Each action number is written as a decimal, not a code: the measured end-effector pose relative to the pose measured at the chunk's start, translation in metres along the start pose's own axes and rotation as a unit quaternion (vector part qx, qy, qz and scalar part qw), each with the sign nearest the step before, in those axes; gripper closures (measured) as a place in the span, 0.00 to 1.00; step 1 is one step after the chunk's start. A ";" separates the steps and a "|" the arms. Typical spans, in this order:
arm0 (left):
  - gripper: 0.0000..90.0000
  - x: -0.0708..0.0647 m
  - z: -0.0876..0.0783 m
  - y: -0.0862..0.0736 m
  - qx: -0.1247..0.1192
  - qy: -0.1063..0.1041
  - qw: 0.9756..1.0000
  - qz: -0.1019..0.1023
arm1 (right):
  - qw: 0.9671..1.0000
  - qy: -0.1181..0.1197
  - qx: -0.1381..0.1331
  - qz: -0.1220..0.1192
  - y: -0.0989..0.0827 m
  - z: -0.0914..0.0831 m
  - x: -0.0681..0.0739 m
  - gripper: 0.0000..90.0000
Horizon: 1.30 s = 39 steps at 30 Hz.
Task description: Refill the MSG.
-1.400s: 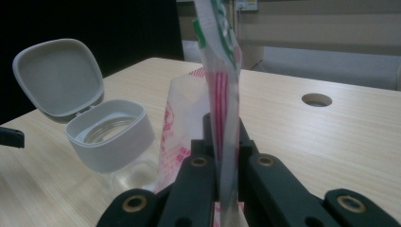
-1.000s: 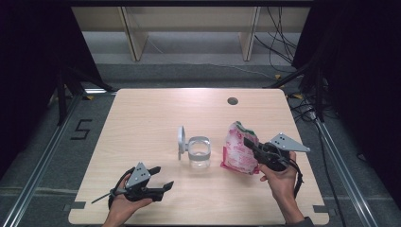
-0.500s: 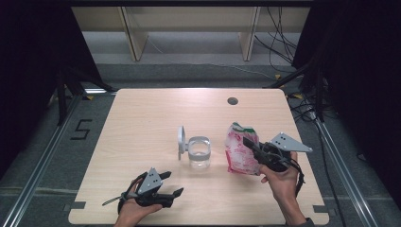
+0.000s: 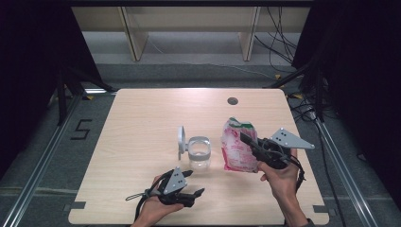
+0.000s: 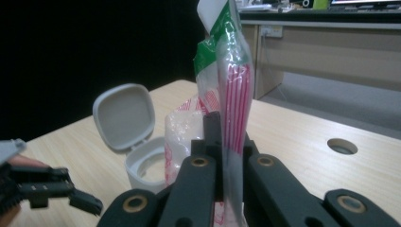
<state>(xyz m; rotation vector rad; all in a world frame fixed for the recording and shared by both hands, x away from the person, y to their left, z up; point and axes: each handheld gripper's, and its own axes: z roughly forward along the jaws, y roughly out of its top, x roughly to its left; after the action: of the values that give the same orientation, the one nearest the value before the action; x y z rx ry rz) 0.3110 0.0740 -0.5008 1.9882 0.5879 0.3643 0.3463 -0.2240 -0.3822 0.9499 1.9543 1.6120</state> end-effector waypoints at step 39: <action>0.77 -0.010 0.049 0.021 -0.045 0.037 0.997 0.059 | 0.997 0.077 -0.015 -0.018 0.023 0.012 0.047 1.00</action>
<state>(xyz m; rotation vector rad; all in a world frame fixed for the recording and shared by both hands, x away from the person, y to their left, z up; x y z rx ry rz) 0.3317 0.0236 -0.5049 1.9346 0.4919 0.5291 0.3283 -0.1790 -0.3579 0.7947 2.0305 1.7354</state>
